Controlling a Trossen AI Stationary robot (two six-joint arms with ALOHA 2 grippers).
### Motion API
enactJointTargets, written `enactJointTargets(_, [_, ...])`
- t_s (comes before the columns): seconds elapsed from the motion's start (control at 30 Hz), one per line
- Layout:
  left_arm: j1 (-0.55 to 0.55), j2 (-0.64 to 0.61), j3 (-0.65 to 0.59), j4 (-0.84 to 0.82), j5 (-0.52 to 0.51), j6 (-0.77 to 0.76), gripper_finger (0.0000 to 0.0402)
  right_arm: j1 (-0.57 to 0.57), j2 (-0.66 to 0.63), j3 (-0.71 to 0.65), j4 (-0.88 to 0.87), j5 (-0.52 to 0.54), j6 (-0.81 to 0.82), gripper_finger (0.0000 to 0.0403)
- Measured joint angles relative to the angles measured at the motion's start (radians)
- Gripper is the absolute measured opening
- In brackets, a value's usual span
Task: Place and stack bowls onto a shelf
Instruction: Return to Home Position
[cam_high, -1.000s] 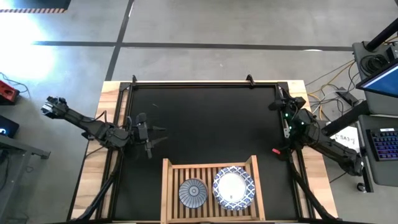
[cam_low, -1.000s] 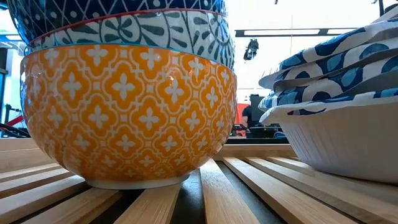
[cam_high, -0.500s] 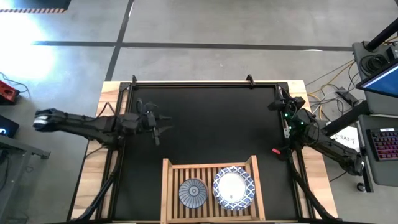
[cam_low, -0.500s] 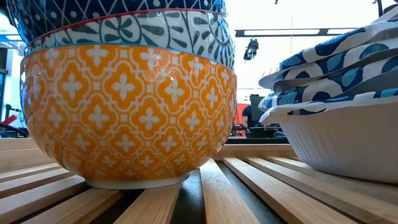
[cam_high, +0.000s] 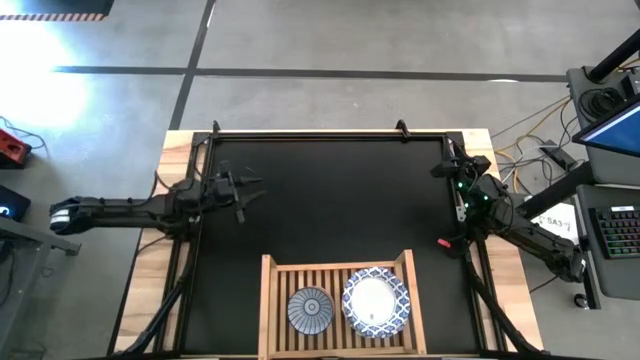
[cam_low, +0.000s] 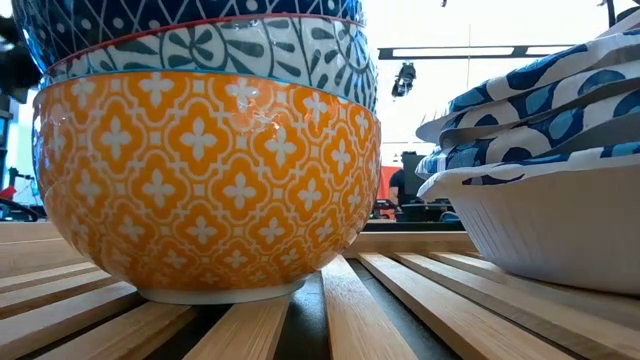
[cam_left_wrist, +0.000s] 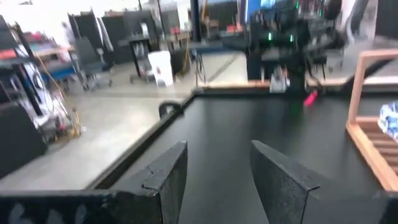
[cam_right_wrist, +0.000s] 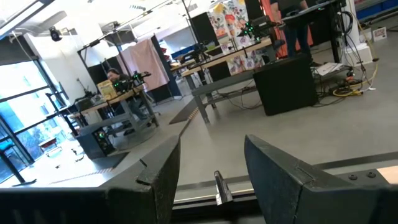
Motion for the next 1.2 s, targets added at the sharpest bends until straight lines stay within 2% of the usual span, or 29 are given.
enactJointTargets(0.2, [0.003,-0.065,-0.083,0.061,-0.009,0.006,0.0158,0.000,0.000,0.000,0.000,0.000,0.000,0.0169])
enactJointTargets(0.57, [0.003,-0.170,-0.151,0.057,-0.137,-0.034,0.0158,0.000,0.000,0.000,0.000,0.000,0.000,0.0169])
enactJointTargets(0.77, [0.003,-0.220,-0.151,-0.013,-0.229,-0.025,0.0158,0.000,0.000,0.000,0.000,0.000,0.000,0.0169])
enactJointTargets(0.97, [0.003,-0.253,-0.152,-0.082,-0.231,-0.077,0.0158,0.000,0.000,0.000,0.000,0.000,0.000,0.0169])
enactJointTargets(1.2, [0.003,-0.231,-0.149,-0.096,-0.231,-0.078,0.0158,0.000,0.000,0.000,0.000,0.000,0.000,0.0169])
